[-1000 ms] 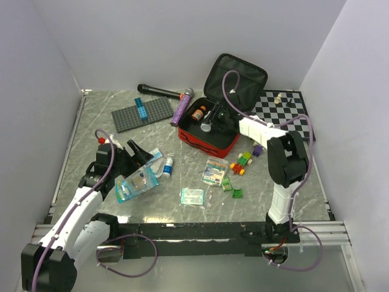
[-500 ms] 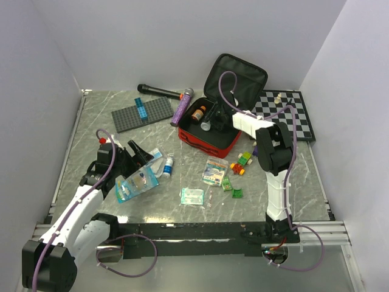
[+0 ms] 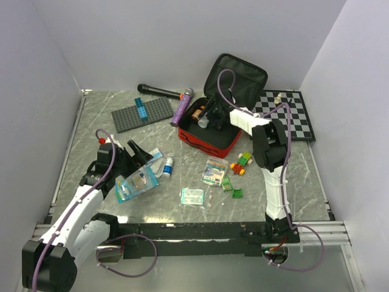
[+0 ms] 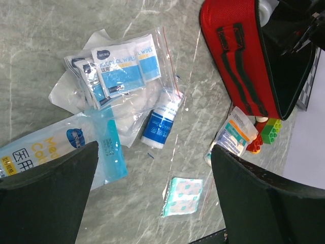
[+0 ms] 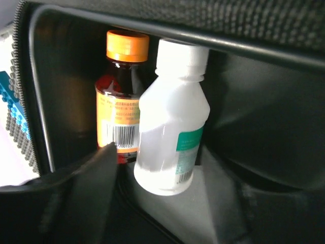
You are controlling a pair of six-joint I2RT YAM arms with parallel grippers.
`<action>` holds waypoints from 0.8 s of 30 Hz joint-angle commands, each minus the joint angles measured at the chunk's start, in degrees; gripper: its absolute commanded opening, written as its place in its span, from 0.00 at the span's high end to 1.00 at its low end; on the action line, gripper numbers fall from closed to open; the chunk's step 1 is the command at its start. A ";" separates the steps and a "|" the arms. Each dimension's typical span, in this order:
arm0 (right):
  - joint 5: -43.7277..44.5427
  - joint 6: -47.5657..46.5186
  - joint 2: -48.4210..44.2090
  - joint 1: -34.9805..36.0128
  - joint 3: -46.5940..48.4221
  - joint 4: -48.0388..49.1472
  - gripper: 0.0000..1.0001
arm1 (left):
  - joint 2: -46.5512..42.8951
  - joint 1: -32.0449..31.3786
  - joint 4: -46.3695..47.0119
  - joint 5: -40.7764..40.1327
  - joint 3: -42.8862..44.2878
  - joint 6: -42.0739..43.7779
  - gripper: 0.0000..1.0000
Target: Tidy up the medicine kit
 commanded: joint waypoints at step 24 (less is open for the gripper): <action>8.70 -18.74 -39.44 4.74 -17.48 -1.67 0.14 | -3.29 0.00 0.28 0.83 1.59 1.07 0.04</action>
